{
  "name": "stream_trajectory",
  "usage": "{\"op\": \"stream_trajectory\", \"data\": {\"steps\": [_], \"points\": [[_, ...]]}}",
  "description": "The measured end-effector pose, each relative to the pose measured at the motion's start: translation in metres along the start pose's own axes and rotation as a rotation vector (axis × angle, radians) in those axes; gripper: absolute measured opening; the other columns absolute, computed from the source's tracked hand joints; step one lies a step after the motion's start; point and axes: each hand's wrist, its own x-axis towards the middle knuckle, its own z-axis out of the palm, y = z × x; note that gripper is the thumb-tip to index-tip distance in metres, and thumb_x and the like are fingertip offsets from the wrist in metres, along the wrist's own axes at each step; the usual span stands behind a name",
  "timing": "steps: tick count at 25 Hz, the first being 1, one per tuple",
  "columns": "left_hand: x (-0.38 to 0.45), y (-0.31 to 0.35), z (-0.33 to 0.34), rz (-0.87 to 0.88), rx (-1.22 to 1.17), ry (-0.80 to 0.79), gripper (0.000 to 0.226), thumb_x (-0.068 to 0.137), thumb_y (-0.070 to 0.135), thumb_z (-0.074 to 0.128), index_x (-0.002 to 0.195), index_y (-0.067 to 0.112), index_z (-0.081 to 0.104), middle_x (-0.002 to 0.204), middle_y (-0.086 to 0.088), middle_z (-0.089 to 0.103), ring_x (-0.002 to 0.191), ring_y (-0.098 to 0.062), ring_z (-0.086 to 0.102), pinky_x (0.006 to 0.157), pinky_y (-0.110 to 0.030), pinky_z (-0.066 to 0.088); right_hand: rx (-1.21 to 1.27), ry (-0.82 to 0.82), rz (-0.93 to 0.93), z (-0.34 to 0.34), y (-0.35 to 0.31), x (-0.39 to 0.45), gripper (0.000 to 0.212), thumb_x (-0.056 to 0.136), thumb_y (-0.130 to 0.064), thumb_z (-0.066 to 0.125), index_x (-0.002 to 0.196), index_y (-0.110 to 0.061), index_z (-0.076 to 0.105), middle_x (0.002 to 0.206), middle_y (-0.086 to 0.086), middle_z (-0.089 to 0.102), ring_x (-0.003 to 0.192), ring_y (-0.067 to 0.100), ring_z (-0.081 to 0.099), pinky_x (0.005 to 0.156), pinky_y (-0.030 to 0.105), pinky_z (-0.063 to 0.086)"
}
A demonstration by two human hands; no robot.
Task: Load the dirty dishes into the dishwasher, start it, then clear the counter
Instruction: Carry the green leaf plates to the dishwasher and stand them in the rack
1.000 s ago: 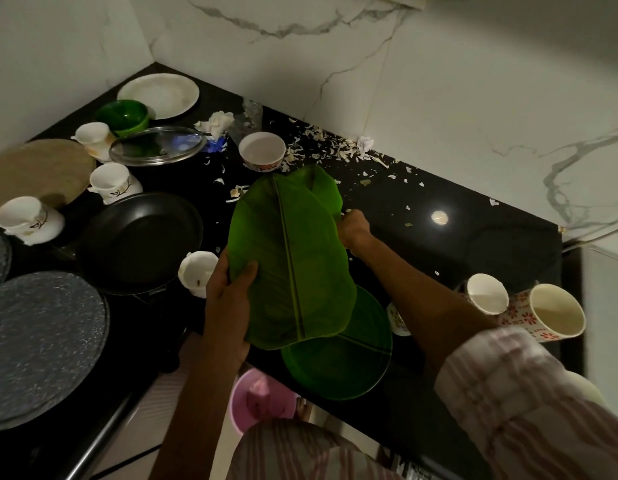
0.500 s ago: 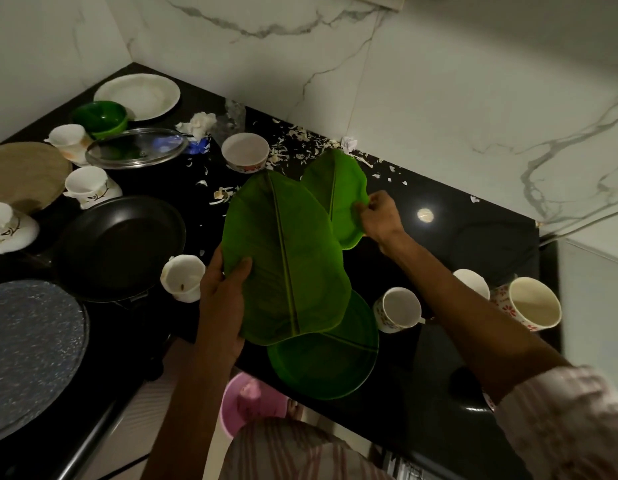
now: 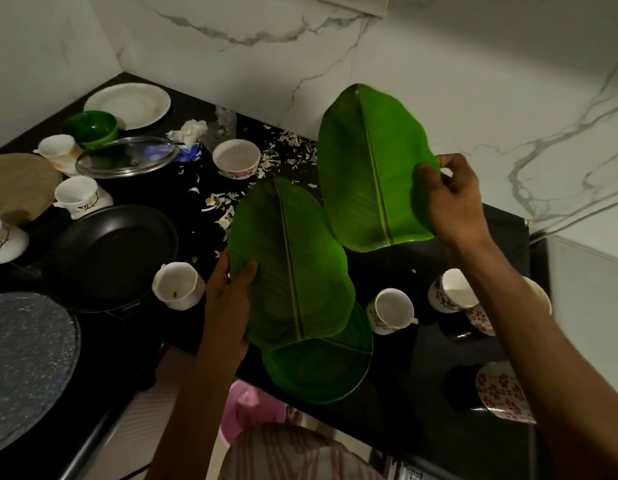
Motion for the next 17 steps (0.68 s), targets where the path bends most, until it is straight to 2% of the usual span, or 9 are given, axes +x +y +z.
{"op": "stream_trajectory", "data": {"steps": [3, 6, 8, 11, 14, 17], "points": [[0.0, -0.001, 0.005, 0.015, -0.009, -0.016, 0.043, 0.096, 0.006, 0.053, 0.136, 0.023, 0.053, 0.12, 0.001, 0.067, 0.104, -0.015, 0.066, 0.076, -0.028, 0.058, 0.008, -0.113, 0.007, 0.003, -0.008, -0.03, 0.01, 0.099, -0.02, 0.053, 0.09, -0.017, 0.051, 0.062, 0.002, 0.045, 0.049, 0.008, 0.036, 0.045, 0.022, 0.03], [-0.001, -0.001, 0.009, 0.016, -0.018, -0.027, 0.043, 0.096, 0.006, 0.053, 0.136, 0.021, 0.053, 0.121, -0.001, 0.067, 0.102, -0.016, 0.068, 0.075, -0.027, 0.059, -0.019, -0.17, 0.031, 0.011, -0.006, -0.054, 0.008, 0.099, -0.019, 0.054, 0.093, -0.013, 0.054, 0.071, 0.011, 0.048, 0.053, 0.011, 0.038, 0.045, 0.02, 0.031], [-0.002, -0.002, 0.011, 0.008, -0.032, -0.041, 0.043, 0.096, 0.008, 0.053, 0.137, 0.022, 0.052, 0.123, -0.003, 0.067, 0.104, -0.019, 0.068, 0.077, -0.031, 0.059, -0.033, -0.184, 0.029, 0.016, -0.002, -0.066, 0.008, 0.099, -0.017, 0.054, 0.092, -0.013, 0.053, 0.072, 0.012, 0.048, 0.054, 0.013, 0.037, 0.045, 0.02, 0.03], [-0.004, -0.004, 0.012, -0.021, -0.064, -0.053, 0.044, 0.097, 0.009, 0.051, 0.139, 0.022, 0.05, 0.125, -0.005, 0.065, 0.108, -0.021, 0.066, 0.083, -0.036, 0.056, -0.058, -0.181, 0.016, 0.018, 0.003, -0.076, 0.009, 0.099, -0.016, 0.053, 0.092, -0.011, 0.052, 0.067, 0.009, 0.045, 0.05, 0.006, 0.036, 0.044, 0.016, 0.03], [-0.006, -0.007, 0.012, -0.013, -0.077, -0.058, 0.042, 0.098, 0.012, 0.051, 0.139, 0.022, 0.051, 0.123, -0.003, 0.067, 0.105, -0.019, 0.068, 0.076, -0.031, 0.059, -0.098, -0.163, 0.015, 0.019, 0.007, -0.082, 0.01, 0.099, -0.019, 0.053, 0.092, -0.012, 0.052, 0.064, 0.003, 0.044, 0.049, 0.003, 0.036, 0.045, 0.015, 0.031], [-0.008, -0.008, 0.013, 0.014, -0.064, -0.06, 0.033, 0.1, 0.017, 0.05, 0.132, 0.024, 0.055, 0.108, 0.007, 0.072, 0.097, -0.012, 0.07, 0.069, -0.025, 0.058, -0.119, -0.15, 0.017, 0.022, 0.01, -0.089, 0.01, 0.099, -0.021, 0.053, 0.092, -0.013, 0.053, 0.065, 0.0, 0.045, 0.052, 0.002, 0.038, 0.049, 0.016, 0.034]]}}
